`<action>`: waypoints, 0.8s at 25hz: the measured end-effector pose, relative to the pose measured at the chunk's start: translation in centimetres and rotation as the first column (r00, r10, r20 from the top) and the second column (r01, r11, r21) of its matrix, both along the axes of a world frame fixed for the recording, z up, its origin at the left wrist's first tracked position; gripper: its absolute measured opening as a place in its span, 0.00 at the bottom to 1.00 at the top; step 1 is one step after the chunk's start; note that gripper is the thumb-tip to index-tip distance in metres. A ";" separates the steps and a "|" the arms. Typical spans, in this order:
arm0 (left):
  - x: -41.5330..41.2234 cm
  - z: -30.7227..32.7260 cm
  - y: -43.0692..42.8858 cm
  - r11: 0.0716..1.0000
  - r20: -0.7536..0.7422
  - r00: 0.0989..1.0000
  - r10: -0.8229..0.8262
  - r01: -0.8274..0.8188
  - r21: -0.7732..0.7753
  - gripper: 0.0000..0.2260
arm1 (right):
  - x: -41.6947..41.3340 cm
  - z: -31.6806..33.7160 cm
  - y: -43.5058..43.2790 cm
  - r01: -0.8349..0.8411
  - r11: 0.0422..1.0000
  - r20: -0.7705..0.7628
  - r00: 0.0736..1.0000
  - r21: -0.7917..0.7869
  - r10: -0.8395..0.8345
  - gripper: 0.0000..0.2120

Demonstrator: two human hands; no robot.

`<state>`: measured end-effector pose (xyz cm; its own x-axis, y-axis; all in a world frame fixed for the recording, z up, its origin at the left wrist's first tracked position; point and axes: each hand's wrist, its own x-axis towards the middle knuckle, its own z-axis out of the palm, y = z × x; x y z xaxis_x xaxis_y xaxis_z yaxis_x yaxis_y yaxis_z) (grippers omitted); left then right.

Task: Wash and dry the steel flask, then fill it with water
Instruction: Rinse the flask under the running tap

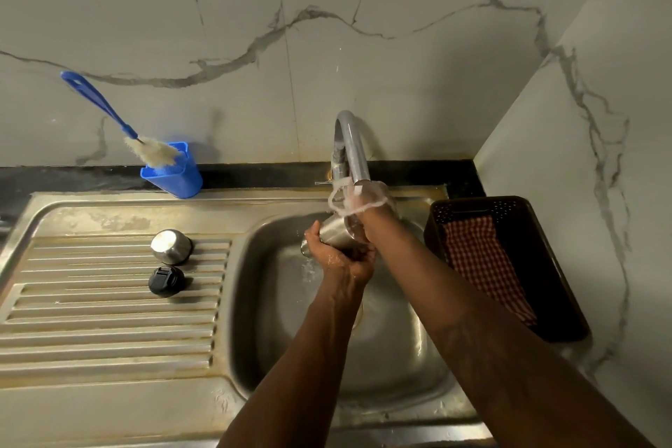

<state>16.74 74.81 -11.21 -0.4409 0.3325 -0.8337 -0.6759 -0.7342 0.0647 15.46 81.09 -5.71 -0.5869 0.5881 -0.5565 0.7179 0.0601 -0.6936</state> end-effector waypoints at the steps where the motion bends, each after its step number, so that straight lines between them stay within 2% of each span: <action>1: 0.1 0.4 -0.3 0.999 0.006 0.999 0.048 -0.048 0.020 0.33 | -0.7 0.2 0.5 0.044 0.995 0.017 0.999 0.087 -0.046 0.19; 3: 0.2 0.0 0.0 0.997 -0.026 0.997 0.072 -0.071 0.040 0.32 | -1.0 0.3 0.5 -0.107 0.934 0.076 0.993 0.341 0.087 0.21; 4: 0.0 0.8 0.2 0.997 -0.031 0.997 0.065 -0.064 0.035 0.30 | -0.5 -0.1 -0.3 -0.169 0.897 0.056 0.985 0.407 0.161 0.22; 6: -0.5 1.7 0.7 0.994 -0.077 0.992 0.104 -0.106 -0.023 0.23 | 1.4 -0.4 -2.8 -0.132 0.929 -0.099 0.979 0.346 0.176 0.24; 7: -0.5 1.8 0.7 0.991 -0.109 0.985 0.135 -0.135 0.010 0.21 | 1.9 -0.8 -3.5 -0.113 0.944 -0.156 0.973 0.311 0.168 0.27; 9: -0.1 1.8 0.2 0.998 -0.187 0.982 0.030 -0.038 -0.042 0.28 | 1.5 -0.6 -2.7 -0.197 0.920 -0.068 0.970 0.338 0.233 0.31; 10: 0.3 1.2 -0.1 1.000 -0.160 0.987 0.013 -0.012 0.006 0.30 | 0.8 0.1 -1.7 -0.245 0.923 0.043 0.969 0.298 0.244 0.32; 11: 0.5 0.1 -0.4 0.997 -0.122 0.991 0.048 -0.040 0.067 0.29 | -0.1 0.9 -0.2 -0.239 0.954 0.131 0.967 0.183 0.217 0.32; 13: 0.7 -0.6 -0.9 0.993 -0.142 0.989 0.048 -0.032 0.110 0.27 | -0.5 2.9 2.0 -0.207 0.977 0.225 0.951 -0.051 0.213 0.33; 15: 0.5 -0.5 -1.2 0.986 -0.152 0.987 0.060 -0.034 0.165 0.26 | 0.4 2.7 3.4 -0.276 0.951 0.270 0.913 -0.140 0.304 0.34; 16: 0.3 -0.3 -1.2 0.985 -0.156 0.985 0.069 -0.043 0.167 0.26 | 0.8 2.2 3.7 -0.313 0.937 0.267 0.900 -0.156 0.345 0.35; 18: -0.4 -0.2 -1.4 0.996 -0.167 0.986 -0.021 0.034 0.078 0.27 | 1.4 0.9 3.6 -0.377 0.919 0.253 0.884 -0.114 0.394 0.33; 19: -1.1 -0.6 -1.4 0.996 -0.140 0.987 -0.075 0.082 0.047 0.26 | 1.5 0.4 3.4 -0.447 0.894 0.269 0.861 -0.007 0.432 0.30; 20: -1.8 -0.8 -1.4 0.991 -0.093 0.987 -0.133 0.135 0.017 0.26 | 1.7 0.3 3.1 -0.559 0.816 0.320 0.807 0.147 0.495 0.28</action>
